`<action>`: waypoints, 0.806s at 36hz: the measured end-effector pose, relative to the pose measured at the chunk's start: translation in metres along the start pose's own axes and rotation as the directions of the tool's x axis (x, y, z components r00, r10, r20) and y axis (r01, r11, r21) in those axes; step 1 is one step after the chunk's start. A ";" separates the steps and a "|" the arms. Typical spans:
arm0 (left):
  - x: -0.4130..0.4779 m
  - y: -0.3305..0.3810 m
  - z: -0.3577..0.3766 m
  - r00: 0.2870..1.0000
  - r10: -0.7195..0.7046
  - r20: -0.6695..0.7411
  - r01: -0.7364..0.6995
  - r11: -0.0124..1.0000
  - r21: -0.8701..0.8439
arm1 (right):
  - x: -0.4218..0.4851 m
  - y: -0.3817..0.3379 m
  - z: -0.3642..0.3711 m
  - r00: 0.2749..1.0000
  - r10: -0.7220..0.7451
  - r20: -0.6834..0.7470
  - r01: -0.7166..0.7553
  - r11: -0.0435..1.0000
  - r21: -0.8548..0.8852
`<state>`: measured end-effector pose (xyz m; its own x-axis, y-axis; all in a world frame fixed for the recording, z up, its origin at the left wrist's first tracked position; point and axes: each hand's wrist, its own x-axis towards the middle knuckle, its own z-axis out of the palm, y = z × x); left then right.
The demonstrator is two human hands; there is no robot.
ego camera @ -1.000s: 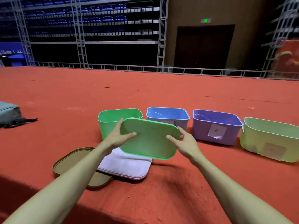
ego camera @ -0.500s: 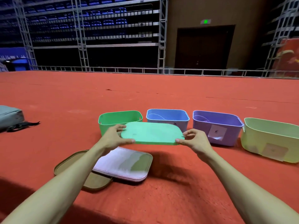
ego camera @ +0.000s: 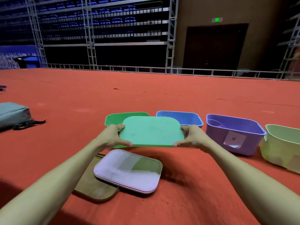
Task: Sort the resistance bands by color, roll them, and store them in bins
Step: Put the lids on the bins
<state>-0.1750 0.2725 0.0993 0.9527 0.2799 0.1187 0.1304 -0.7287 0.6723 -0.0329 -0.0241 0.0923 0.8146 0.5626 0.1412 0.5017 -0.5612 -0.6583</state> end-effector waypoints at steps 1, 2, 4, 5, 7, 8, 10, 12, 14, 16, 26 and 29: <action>0.005 -0.004 -0.003 1.000 -0.009 -0.008 0.009 1.000 0.008 | 0.010 -0.001 0.002 1.000 -0.002 0.002 0.002 1.000 -0.030; 0.011 -0.007 -0.007 1.000 -0.013 -0.016 0.013 1.000 0.021 | 0.019 -0.005 0.003 1.000 0.001 0.006 -0.001 0.999 -0.047; 0.021 -0.014 -0.013 0.999 -0.013 -0.041 0.015 0.999 0.047 | 0.038 -0.011 0.004 1.000 -0.017 0.011 0.017 0.998 -0.066; 0.027 -0.017 -0.017 0.998 -0.021 -0.052 0.024 0.998 0.060 | 0.049 -0.014 0.006 1.000 -0.030 0.009 0.030 0.997 -0.076; 0.037 -0.023 -0.025 0.997 -0.047 -0.069 0.052 0.996 0.075 | 0.069 -0.022 0.008 0.999 -0.040 0.009 0.041 0.995 -0.094; 0.043 -0.026 -0.030 0.995 -0.063 -0.074 0.069 0.994 0.080 | 0.079 -0.026 0.010 0.999 -0.039 0.014 0.040 0.994 -0.097; 0.054 -0.034 -0.039 0.993 -0.082 -0.085 0.090 0.991 0.095 | 0.101 -0.034 0.014 0.998 -0.043 0.041 0.047 0.994 -0.096; 0.067 -0.045 -0.047 0.992 -0.085 -0.096 0.095 0.990 0.105 | 0.123 -0.039 0.021 0.998 -0.041 0.049 0.047 0.992 -0.121; 0.077 -0.055 -0.052 0.989 -0.095 -0.113 0.107 0.988 0.107 | 0.142 -0.044 0.030 0.999 -0.028 0.031 0.033 0.986 -0.162; 0.087 -0.062 -0.056 0.988 -0.094 -0.125 0.111 0.984 0.138 | 0.158 -0.045 0.040 1.000 -0.015 0.019 0.018 0.985 -0.169; 0.122 -0.088 -0.058 0.979 -0.175 -0.105 0.192 0.965 0.179 | 0.209 -0.041 0.063 0.996 0.013 0.089 0.004 0.982 -0.187; 0.130 -0.091 -0.055 0.977 -0.200 -0.076 0.211 0.962 0.173 | 0.215 -0.039 0.061 0.994 0.008 0.105 0.012 0.981 -0.193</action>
<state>-0.0782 0.4098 0.0941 0.8834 0.4672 0.0369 0.3739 -0.7501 0.5454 0.1050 0.1557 0.1030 0.7839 0.6182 0.0576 0.5581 -0.6609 -0.5017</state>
